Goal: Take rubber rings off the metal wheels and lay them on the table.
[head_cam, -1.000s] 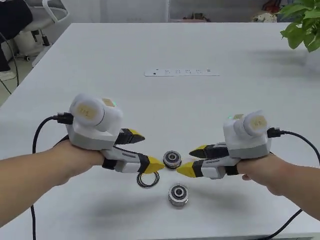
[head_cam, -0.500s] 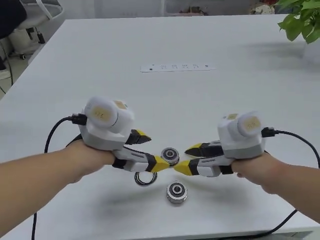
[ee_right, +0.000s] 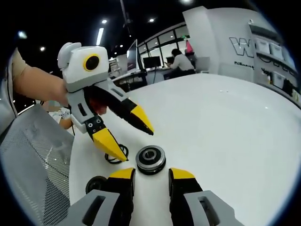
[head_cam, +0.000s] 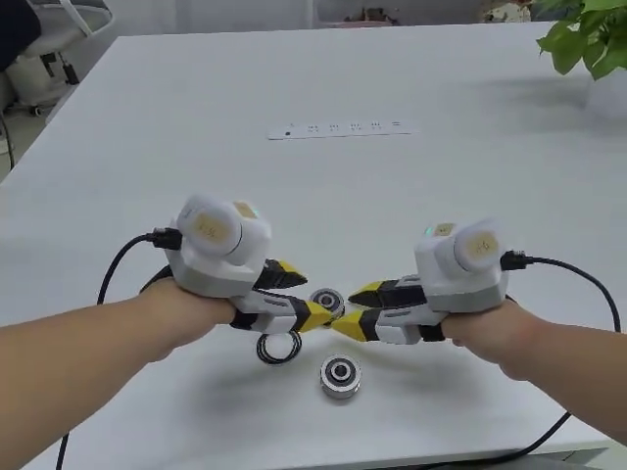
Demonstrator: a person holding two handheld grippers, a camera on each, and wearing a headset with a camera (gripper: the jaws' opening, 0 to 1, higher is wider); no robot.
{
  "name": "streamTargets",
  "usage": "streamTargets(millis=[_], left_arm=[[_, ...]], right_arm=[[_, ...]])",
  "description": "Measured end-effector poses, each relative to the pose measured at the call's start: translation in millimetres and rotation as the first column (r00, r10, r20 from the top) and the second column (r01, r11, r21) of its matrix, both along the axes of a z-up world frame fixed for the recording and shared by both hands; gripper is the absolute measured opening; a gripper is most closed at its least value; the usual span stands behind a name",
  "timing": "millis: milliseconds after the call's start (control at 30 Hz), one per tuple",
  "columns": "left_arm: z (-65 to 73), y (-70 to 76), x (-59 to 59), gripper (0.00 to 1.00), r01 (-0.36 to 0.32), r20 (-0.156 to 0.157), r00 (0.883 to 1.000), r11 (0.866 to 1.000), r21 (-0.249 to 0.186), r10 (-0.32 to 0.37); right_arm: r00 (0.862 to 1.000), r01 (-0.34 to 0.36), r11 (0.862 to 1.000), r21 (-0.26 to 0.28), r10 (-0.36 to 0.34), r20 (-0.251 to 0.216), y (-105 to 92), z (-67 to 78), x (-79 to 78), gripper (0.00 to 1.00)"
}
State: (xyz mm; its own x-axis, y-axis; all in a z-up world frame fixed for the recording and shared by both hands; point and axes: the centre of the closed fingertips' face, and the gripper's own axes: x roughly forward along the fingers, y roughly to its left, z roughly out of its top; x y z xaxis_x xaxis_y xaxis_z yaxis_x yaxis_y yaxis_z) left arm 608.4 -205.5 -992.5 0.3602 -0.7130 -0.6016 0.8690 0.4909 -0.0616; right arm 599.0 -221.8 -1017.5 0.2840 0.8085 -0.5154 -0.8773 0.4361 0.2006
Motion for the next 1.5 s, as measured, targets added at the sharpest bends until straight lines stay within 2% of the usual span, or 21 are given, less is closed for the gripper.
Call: streamTargets(millis=[200, 567, 900, 967, 1100, 1167, 1233, 1367, 1500], left_arm=[[-0.9, -6.0, 0.0, 0.28, 0.000, -0.008, 1.000, 1.000, -0.008, 0.000], [-11.2, -9.9, 0.3, 0.19, 0.009, -0.011, 1.000, 1.000, 0.022, -0.009], [-10.7, -11.4, 2.5, 0.15, 0.007, 0.020, 1.000, 0.999, 0.037, -0.008], [-10.3, -11.3, 3.3, 0.14, 0.011, 0.034, 0.999, 0.999, 0.046, -0.013], [-10.1, -10.0, 4.4, 0.14, 0.000, 0.031, 1.000, 0.999, 0.046, -0.002], [-10.3, -10.0, 4.6, 0.14, -0.004, 0.031, 1.000, 0.999, 0.045, 0.003], [-10.5, -10.0, 4.5, 0.14, -0.006, 0.032, 0.999, 0.999, 0.046, 0.005], [-10.5, -9.9, 4.3, 0.14, -0.008, 0.034, 0.999, 0.999, 0.049, 0.007], [-11.2, -9.7, 4.0, 0.14, -0.003, 0.057, 0.998, 0.998, 0.069, -0.001]], right_arm=[[1.000, 0.000, 1.000, 0.002, 0.000, 0.001, 0.7, -0.6, -0.6, 0.23], [1.000, 0.009, 1.000, 0.007, -0.009, 0.002, 0.3, -1.9, 0.2, 0.19], [1.000, 0.014, 1.000, 0.013, -0.014, 0.001, 2.0, -2.8, 0.8, 0.15], [1.000, 0.021, 1.000, 0.013, -0.021, 0.008, 2.2, -2.5, 2.5, 0.14], [0.999, 0.028, 1.000, 0.001, -0.028, 0.018, 0.1, -3.3, 3.0, 0.10], [0.999, 0.046, 0.999, 0.007, -0.046, -0.002, -1.0, -3.5, 2.3, 0.07], [0.999, 0.046, 0.999, -0.005, -0.046, 0.011, -1.8, -3.9, 2.3, 0.03], [0.998, 0.065, 0.998, 0.000, -0.065, -0.005, -3.4, -4.1, 4.1, 0.00], [0.994, 0.103, 0.995, 0.016, -0.102, -0.050, -4.9, -3.7, 5.5, 0.00]])
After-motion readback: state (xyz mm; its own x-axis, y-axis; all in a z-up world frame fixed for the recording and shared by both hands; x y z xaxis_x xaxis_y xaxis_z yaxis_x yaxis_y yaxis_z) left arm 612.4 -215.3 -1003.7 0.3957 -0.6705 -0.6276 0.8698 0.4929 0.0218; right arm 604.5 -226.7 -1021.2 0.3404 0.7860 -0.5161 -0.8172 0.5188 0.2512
